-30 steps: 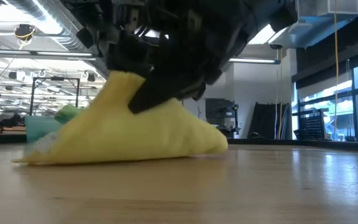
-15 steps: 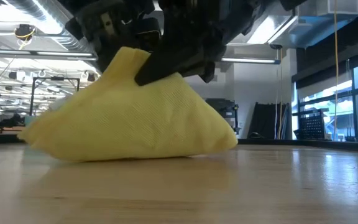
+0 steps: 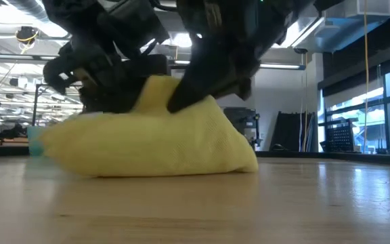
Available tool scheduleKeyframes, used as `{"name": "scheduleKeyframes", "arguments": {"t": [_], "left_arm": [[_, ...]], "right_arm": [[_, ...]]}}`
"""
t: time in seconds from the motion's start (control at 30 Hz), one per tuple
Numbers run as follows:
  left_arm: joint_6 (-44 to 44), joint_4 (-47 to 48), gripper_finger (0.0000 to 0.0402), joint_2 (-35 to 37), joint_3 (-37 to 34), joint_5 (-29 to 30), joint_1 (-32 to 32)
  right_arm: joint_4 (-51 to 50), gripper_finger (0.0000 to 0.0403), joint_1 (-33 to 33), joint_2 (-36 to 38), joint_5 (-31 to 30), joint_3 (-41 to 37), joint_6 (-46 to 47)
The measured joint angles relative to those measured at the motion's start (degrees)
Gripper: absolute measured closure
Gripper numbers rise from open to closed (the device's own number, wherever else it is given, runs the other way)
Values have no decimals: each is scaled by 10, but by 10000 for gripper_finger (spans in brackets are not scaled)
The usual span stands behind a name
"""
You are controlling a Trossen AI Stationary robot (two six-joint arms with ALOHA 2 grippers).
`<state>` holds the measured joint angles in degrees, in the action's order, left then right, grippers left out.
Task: Fold microfiber towels
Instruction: Fold the yellow microfiber cloth
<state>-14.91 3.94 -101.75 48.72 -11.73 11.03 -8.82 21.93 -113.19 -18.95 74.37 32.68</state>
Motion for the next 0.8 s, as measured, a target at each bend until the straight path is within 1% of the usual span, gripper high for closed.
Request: {"name": "scheduleKeyframes", "arguments": {"t": [0.23, 0.37, 0.47, 0.53, 0.6, 0.73, 0.8], "left_arm": [[-1, 5, 364, -5, 1, -13, 9], [-26, 8, 364, -5, 1, -15, 9], [-35, 9, 364, -6, 1, -15, 9], [-41, 9, 364, -6, 0, -26, 8], [-45, 9, 364, -6, 0, -35, 8], [-58, -5, 364, -6, -1, -44, 9], [-75, -17, 364, -7, -2, -65, 9]], "right_arm": [[-77, 392, 18, 1, -41, 0, 67], [-124, 397, 35, 4, -88, 0, 114], [-154, 393, 44, 6, -123, 0, 152], [-160, 389, 49, 10, -142, 0, 172], [-162, 389, 52, 13, -155, 0, 179], [-159, 392, 52, 19, -157, 0, 167], [-162, 392, 52, 22, -167, 0, 168]]}}
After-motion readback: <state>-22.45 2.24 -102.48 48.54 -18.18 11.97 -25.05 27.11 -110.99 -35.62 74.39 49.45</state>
